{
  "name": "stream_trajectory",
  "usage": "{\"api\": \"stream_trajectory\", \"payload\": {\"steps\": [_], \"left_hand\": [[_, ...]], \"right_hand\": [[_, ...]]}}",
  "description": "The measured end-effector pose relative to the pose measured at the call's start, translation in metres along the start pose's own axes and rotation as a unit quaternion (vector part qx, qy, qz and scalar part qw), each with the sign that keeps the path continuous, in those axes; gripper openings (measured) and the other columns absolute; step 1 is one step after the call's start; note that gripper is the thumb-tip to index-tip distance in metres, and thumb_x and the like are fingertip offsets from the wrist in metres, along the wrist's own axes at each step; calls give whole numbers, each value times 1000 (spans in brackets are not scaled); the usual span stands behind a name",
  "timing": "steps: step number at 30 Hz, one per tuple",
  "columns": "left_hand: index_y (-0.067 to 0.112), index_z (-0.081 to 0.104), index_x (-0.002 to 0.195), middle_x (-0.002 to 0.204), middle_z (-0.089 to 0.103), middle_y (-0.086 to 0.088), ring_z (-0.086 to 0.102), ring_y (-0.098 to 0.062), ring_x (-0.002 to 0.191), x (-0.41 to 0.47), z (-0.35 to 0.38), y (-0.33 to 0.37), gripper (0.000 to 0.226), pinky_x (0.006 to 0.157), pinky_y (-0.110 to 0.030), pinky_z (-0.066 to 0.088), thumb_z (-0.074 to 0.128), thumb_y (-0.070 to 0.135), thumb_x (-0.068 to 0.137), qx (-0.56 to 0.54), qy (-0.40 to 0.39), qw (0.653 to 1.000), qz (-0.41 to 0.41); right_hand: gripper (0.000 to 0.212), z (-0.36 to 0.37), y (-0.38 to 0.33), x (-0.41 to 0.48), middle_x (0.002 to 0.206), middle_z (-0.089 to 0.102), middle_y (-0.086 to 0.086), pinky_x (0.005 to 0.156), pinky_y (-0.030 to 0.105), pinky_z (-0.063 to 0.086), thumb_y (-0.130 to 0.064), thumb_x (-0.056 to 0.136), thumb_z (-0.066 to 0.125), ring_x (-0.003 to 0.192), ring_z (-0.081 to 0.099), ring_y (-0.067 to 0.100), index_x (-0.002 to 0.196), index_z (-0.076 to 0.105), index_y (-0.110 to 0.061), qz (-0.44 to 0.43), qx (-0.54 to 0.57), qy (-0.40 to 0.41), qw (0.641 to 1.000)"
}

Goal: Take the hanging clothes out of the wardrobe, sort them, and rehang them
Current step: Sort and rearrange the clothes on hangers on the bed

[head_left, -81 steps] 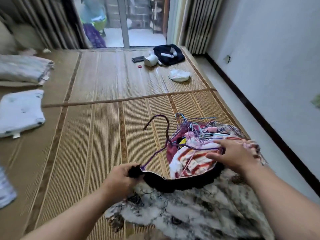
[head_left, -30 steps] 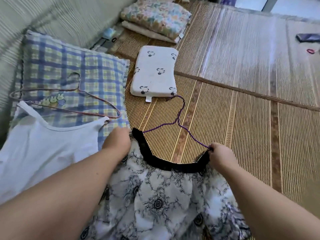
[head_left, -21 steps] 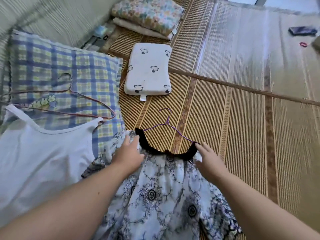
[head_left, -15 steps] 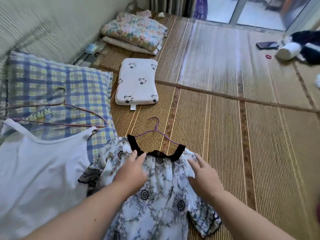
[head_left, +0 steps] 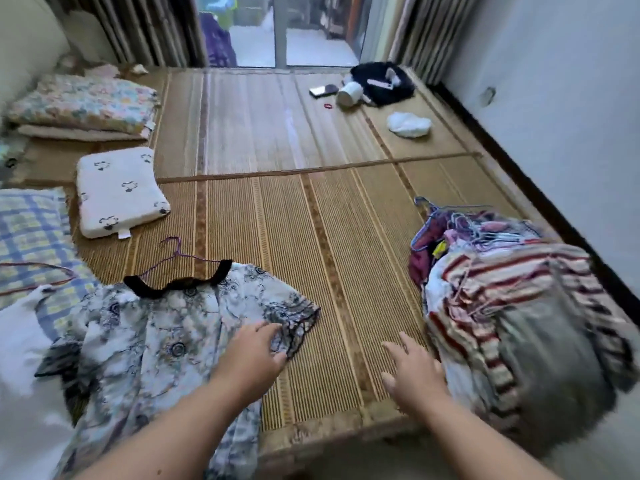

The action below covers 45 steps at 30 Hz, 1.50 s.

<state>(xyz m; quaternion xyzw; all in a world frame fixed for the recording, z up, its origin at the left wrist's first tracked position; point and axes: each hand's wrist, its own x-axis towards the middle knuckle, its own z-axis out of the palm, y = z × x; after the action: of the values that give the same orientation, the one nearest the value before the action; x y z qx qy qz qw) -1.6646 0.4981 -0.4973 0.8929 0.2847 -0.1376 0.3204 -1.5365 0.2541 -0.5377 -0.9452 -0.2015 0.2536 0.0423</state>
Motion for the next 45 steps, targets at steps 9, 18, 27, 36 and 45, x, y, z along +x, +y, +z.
{"api": "stream_trajectory", "payload": {"steps": [9, 18, 27, 36, 45], "left_hand": [[35, 40, 138, 143, 41, 11, 36, -9, 133, 7, 70, 161, 55, 112, -32, 30, 60, 38, 87, 13, -69, 990, 125], [36, 45, 134, 133, 51, 13, 47, -5, 120, 125, 165, 297, 53, 98, -21, 36, 63, 38, 84, 19, -132, 983, 129], [23, 40, 133, 129, 54, -3, 53, -22, 115, 269, 258, 362, 54, 94, -30, 44, 56, 30, 82, 24, -171, 984, 40], [31, 34, 124, 111, 59, 1, 56, -24, 103, 304, 283, 348, 48, 88, -43, 47, 57, 31, 82, 63, -143, 987, -37], [27, 64, 95, 86, 66, 5, 60, -15, 82, 300, 255, 351, 22, 76, -33, 51, 45, 16, 93, -143, -44, 989, -12]], "right_hand": [[81, -86, 162, -19, 153, 24, -3, 108, 50, 26, -65, 71, 62, 138, 25, 21, 141, 31, -38, 124, 27, 95, 987], [79, -141, 310, 125, 153, 23, 10, 112, 50, 26, -49, 76, 65, 139, 25, 31, 144, 31, -29, 154, 70, 84, 982], [79, -173, 416, 293, 155, 23, 5, 113, 51, 26, -42, 82, 62, 141, 23, 28, 148, 23, -22, 118, 36, 68, 990], [76, -185, 444, 379, 155, 13, 17, 115, 48, 22, -40, 91, 54, 140, 20, 39, 151, 9, -28, 208, 26, 19, 978], [68, -196, 435, 348, 154, 13, 11, 113, 56, 20, -51, 85, 58, 140, 15, 38, 144, 29, -35, 189, 1, 19, 982]]}}
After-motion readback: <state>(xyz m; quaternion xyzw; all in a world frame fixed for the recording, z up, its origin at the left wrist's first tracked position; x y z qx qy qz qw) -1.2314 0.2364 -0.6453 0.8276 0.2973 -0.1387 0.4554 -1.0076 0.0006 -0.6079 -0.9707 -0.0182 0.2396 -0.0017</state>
